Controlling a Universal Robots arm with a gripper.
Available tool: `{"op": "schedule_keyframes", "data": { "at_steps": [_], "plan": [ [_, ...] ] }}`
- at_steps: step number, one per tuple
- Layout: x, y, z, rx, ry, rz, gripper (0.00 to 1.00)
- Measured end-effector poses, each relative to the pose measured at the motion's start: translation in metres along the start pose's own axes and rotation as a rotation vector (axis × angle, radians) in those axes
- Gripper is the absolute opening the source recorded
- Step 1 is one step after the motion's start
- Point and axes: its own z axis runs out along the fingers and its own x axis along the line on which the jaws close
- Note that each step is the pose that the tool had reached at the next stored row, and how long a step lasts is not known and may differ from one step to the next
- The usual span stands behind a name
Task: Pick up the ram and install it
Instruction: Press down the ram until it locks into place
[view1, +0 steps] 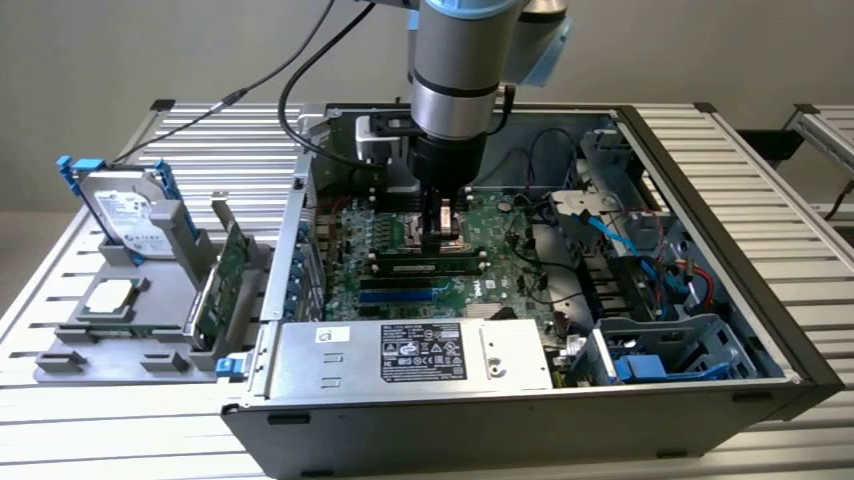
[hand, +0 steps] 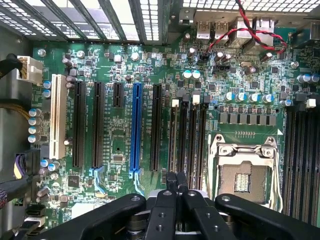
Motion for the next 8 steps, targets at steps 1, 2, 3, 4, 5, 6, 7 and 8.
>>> {"op": "schedule_keyframes", "data": {
  "at_steps": [1,2,3,4,5,6,7,8],
  "plan": [
    [0.0,0.0,0.0,0.0,0.0,0.0,0.11],
    [0.0,0.0,0.0,0.0,0.0,0.0,0.11],
    [0.0,0.0,0.0,0.0,0.0,0.0,0.11],
    [0.0,0.0,0.0,0.0,0.0,0.0,0.11],
    [0.0,0.0,0.0,0.0,0.0,0.0,0.11],
    [0.0,0.0,0.0,0.0,-0.0001,0.0,0.11],
    [0.0,0.0,0.0,0.0,-0.0001,0.0,0.11],
    [0.0,0.0,0.0,-0.0001,0.0,0.0,0.11]
  ]
}}
